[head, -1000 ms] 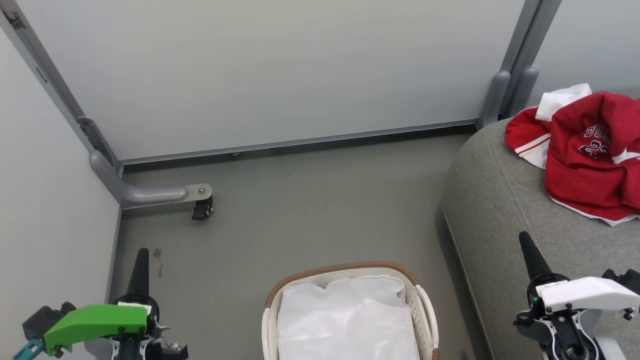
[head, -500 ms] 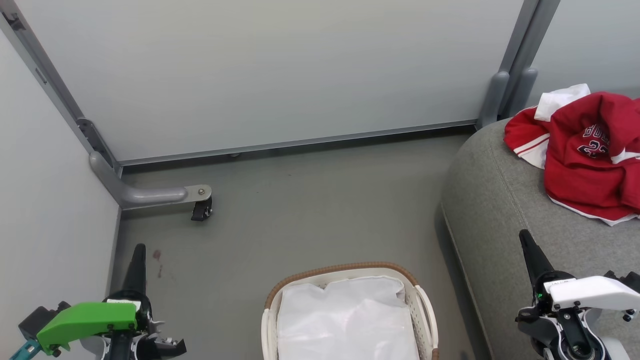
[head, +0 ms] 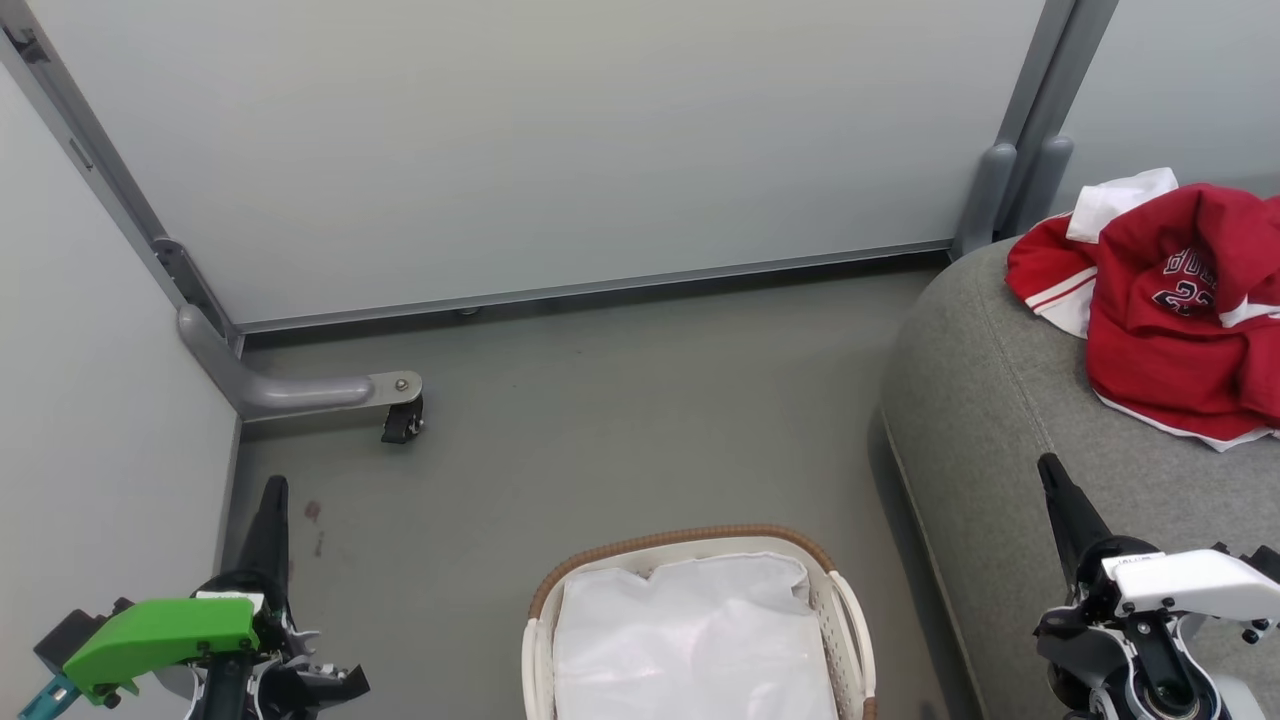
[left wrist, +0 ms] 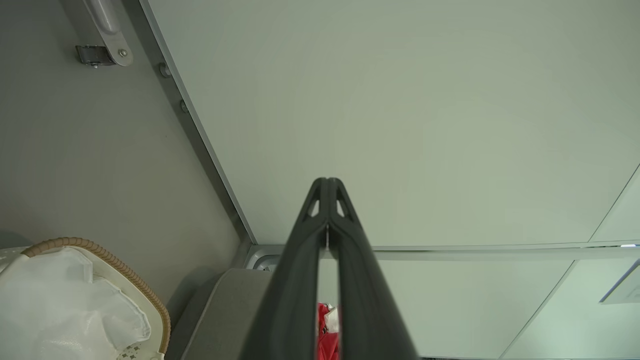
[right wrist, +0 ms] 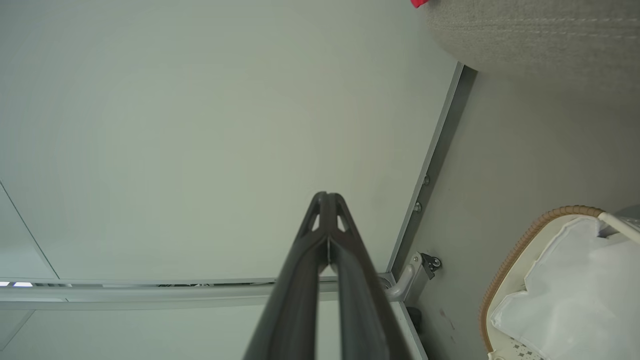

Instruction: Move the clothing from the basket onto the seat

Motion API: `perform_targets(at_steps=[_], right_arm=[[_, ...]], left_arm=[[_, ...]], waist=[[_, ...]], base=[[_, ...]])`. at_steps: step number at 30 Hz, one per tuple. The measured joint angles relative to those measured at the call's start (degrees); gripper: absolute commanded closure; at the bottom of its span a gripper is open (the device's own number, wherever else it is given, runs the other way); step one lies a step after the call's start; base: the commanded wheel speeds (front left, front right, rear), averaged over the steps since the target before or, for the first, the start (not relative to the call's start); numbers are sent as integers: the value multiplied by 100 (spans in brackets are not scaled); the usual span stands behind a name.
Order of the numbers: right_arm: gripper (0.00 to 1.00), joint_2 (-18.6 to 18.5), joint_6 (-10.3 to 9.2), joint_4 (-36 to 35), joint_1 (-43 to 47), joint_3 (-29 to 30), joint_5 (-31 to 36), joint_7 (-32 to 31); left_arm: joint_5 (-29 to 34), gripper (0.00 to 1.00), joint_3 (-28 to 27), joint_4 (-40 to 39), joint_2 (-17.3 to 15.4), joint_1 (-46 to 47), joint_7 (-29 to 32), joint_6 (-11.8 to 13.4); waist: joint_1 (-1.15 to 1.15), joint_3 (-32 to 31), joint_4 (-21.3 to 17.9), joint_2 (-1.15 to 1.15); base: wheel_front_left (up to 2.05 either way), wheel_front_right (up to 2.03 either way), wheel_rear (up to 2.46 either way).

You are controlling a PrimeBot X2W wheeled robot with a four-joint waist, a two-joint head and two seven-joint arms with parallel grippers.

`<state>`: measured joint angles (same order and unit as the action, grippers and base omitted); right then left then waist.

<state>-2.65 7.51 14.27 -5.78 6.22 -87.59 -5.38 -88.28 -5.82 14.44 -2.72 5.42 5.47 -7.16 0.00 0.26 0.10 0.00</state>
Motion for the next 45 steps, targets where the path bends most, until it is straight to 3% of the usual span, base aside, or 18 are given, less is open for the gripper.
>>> perform_targets(at_steps=[12, 45], right_arm=[[100, -3, 0, -14, -14, 25, -472, -119], [100, -3, 0, -16, -18, 26, -474, -119]], left_arm=[[-401, 100, -69, -30, 0, 45, 103, -15], [-403, 100, -71, -35, 0, 51, 103, -15]], waist=[[0, -9, -10, 0], [0, -9, -10, 0]], base=[[0, 0, 0], [0, 0, 0]])
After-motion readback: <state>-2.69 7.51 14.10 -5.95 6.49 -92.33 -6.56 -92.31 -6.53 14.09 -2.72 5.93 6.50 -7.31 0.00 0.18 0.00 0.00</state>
